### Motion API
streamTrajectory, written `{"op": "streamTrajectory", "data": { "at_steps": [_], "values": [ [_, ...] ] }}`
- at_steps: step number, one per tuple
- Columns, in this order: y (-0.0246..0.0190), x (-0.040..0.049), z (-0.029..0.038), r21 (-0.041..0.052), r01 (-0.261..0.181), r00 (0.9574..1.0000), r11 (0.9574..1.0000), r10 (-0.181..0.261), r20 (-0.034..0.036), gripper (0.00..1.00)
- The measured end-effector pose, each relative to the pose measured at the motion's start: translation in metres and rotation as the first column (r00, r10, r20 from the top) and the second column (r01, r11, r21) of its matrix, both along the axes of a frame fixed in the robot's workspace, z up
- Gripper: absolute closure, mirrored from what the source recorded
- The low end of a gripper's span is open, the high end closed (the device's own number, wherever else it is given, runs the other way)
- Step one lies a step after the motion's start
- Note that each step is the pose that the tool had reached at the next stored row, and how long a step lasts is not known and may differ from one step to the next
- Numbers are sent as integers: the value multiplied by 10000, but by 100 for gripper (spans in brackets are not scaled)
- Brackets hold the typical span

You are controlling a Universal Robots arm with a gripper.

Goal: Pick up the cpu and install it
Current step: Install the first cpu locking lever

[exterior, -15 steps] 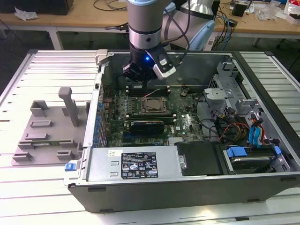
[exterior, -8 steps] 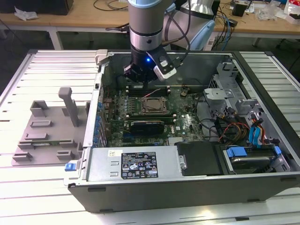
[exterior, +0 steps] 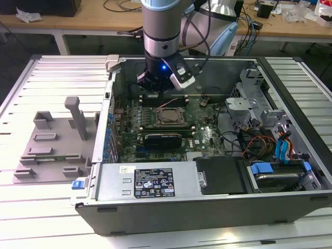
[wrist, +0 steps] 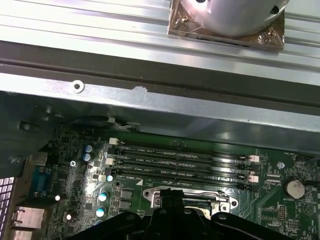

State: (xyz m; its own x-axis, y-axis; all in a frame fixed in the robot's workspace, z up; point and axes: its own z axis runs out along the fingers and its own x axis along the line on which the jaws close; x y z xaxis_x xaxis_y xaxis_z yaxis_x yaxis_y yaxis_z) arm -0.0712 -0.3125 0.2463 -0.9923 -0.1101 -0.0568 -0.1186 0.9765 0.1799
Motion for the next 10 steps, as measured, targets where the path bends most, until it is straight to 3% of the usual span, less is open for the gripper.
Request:
{"op": "streamTrajectory", "data": {
  "at_steps": [8,10],
  "values": [
    [0,11,-64,-1,-1,10000,10000,1,0,89],
    [0,67,-78,5,-2,10000,10000,2,0,89]
  ]
}}
